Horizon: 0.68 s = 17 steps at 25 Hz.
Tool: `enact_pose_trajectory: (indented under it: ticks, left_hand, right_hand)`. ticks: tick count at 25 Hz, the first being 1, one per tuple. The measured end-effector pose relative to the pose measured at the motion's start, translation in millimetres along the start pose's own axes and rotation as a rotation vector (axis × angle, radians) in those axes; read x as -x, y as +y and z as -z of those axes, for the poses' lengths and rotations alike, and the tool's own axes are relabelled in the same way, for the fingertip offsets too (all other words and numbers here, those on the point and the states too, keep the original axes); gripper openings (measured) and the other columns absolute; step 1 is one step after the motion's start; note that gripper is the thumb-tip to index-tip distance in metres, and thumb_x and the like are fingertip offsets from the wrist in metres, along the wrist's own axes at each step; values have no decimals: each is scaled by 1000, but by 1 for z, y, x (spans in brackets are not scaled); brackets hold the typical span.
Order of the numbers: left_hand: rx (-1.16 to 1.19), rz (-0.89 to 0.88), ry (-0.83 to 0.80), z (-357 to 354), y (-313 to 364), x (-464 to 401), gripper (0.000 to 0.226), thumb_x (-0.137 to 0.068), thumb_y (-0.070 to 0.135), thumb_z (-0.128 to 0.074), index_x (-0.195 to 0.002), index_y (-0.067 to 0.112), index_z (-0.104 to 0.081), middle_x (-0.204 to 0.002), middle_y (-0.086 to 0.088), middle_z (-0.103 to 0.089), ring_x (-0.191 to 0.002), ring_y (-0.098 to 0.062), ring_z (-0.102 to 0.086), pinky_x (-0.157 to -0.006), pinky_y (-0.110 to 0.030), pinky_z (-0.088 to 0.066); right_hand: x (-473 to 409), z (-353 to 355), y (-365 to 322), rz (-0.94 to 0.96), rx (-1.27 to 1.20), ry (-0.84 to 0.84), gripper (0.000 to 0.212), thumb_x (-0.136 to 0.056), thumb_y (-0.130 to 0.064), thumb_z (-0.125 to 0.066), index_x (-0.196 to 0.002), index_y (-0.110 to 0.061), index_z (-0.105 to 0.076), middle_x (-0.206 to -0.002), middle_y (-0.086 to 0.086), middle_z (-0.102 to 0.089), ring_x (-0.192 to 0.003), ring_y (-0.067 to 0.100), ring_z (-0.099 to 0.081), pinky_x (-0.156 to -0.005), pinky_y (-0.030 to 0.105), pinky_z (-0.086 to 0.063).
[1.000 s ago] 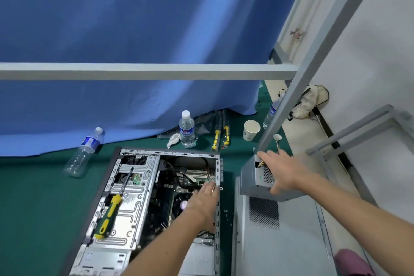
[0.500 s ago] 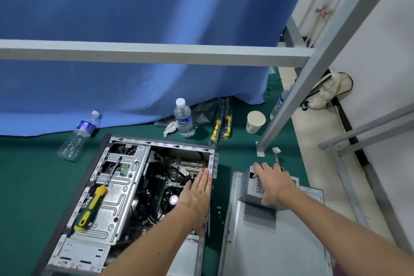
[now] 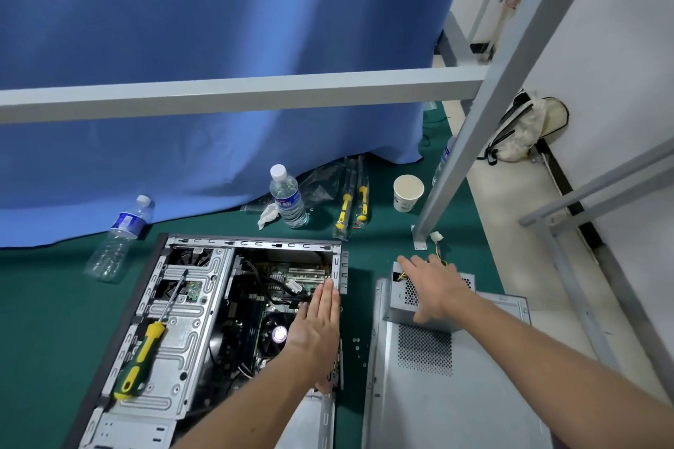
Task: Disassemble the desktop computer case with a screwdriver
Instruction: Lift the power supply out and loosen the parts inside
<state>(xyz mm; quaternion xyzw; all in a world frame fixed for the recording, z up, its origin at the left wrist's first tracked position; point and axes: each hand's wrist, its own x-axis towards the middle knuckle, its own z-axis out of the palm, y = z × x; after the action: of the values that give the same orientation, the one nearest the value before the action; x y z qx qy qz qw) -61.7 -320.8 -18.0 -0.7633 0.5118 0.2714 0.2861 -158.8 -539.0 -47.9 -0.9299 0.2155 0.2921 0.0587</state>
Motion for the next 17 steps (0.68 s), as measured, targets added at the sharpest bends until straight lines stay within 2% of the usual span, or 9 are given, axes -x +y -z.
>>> enact_pose_trajectory:
  ticks: [4,6,8,10,12,14,17]
  left_hand:
    - [20,0,8,-1,0,-1,136,-78,49,-76,-142,-7,30,-146,-26,40,-143,-37,27,-123,-47,-7]
    - [56,-14,38,-5,-2,-5,128,-85,46,-71,-141,-6,32,-146,-26,40,-143,-35,27,-123,-47,-7]
    - [109,-57,64,-11,-10,-4,135,-80,53,-73,-141,-3,34,-147,-19,43,-142,-30,30,-123,-47,-5]
    - [234,-127,100,-22,-22,1,139,-74,59,-75,-147,5,31,-153,-7,39,-144,-24,31,-123,-45,-1]
    - [354,-207,194,-45,-38,12,123,-82,61,-66,-153,13,22,-160,-4,29,-144,-19,31,-123,-40,4]
    - [402,-249,322,-78,-59,28,99,-93,54,-55,-156,21,14,-164,-3,16,-140,-14,33,-121,-34,10]
    - [440,-124,561,-117,-108,50,80,-97,42,-53,-158,29,-3,-165,-6,0,-144,-18,27,-118,-36,12]
  right_hand:
    - [15,2,-13,-16,-65,53,127,-66,-58,-80,-155,-27,5,-163,2,-4,-150,32,-1,-116,60,-10]
    - [30,0,-30,-71,-120,189,112,-77,-58,-71,-156,-26,3,-163,5,0,-150,30,4,-118,56,-6]
    - [46,-7,-61,-127,-275,384,85,-92,-47,-57,-156,-22,-8,-161,6,-12,-149,26,-6,-121,45,-14]
    - [59,-14,-102,-146,-572,428,70,-97,-39,-51,-155,-21,-15,-157,3,-22,-145,21,-20,-119,38,-24]
    - [62,-17,-140,-145,-754,338,69,-99,-40,-49,-155,-22,-13,-156,2,-20,-143,22,-26,-116,39,-29]
    - [56,-20,-170,-164,-799,268,73,-99,-43,-48,-156,-24,-7,-157,1,-17,-141,24,-31,-114,40,-32]
    - [45,-28,-201,-249,-805,259,79,-99,-38,-51,-156,-28,3,-158,1,-14,-133,26,-41,-108,40,-37]
